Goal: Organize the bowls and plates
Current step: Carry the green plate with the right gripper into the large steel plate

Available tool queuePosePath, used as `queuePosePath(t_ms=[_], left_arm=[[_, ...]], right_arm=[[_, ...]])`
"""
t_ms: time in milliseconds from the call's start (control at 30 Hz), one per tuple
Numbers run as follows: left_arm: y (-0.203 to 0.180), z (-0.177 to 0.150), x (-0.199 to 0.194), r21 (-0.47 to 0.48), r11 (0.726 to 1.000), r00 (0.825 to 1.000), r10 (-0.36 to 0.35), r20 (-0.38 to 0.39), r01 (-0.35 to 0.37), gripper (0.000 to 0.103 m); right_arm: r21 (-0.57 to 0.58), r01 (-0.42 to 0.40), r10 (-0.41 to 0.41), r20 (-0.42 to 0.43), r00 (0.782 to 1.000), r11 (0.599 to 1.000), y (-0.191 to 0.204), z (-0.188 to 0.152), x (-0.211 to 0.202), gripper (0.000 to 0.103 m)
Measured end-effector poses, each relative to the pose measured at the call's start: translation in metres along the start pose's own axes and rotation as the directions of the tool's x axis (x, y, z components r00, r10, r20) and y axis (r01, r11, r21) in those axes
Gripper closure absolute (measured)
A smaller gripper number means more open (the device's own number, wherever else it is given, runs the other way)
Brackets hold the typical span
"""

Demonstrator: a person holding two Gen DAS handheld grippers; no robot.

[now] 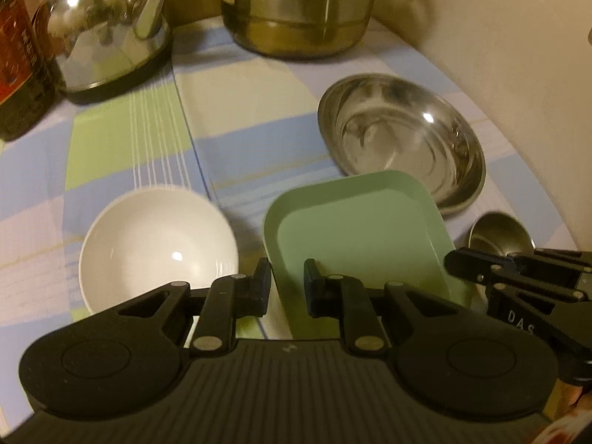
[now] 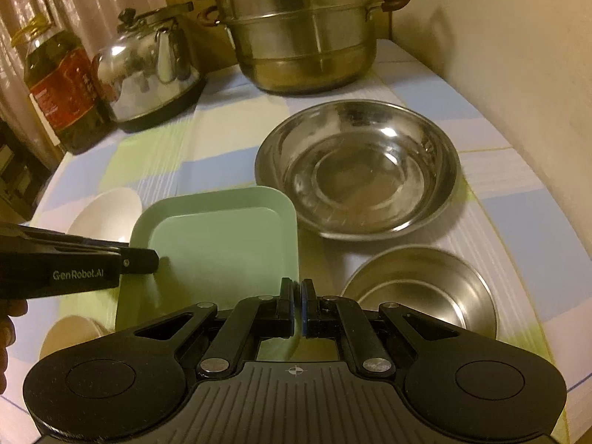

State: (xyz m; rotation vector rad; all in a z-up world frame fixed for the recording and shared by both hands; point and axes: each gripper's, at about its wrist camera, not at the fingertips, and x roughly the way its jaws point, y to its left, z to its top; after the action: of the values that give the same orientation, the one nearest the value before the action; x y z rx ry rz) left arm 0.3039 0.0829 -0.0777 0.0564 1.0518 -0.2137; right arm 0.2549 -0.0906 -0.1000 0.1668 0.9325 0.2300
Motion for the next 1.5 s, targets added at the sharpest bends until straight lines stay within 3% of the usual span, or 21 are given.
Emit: queuePosePath(t_ms=[333,833,1500], left_arm=[[-0.009,0.04,0.015,0.016,1.0,0.999,-0.005,0.045,0.004,0.087],[-0.044,0.092,0.065,0.025,0.996,0.995,-0.085,0.046,0.084,0.087],[-0.056,0.114,0.125,-0.009,0.994,0.994,-0.109,-0.016,0.108,0.087]], right_arm=[[0.027,0.02,-0.021,0.053,0.998,0.999,-0.013,0.033,0.01,0.099],[0.066,0.114,-0.119,0.08,0.99,0.991,-0.068,0.078,0.035,0.099],[0.093,0.169,-0.172,0.023,0.985,0.981,-0.105,0.085,0.081,0.099]])
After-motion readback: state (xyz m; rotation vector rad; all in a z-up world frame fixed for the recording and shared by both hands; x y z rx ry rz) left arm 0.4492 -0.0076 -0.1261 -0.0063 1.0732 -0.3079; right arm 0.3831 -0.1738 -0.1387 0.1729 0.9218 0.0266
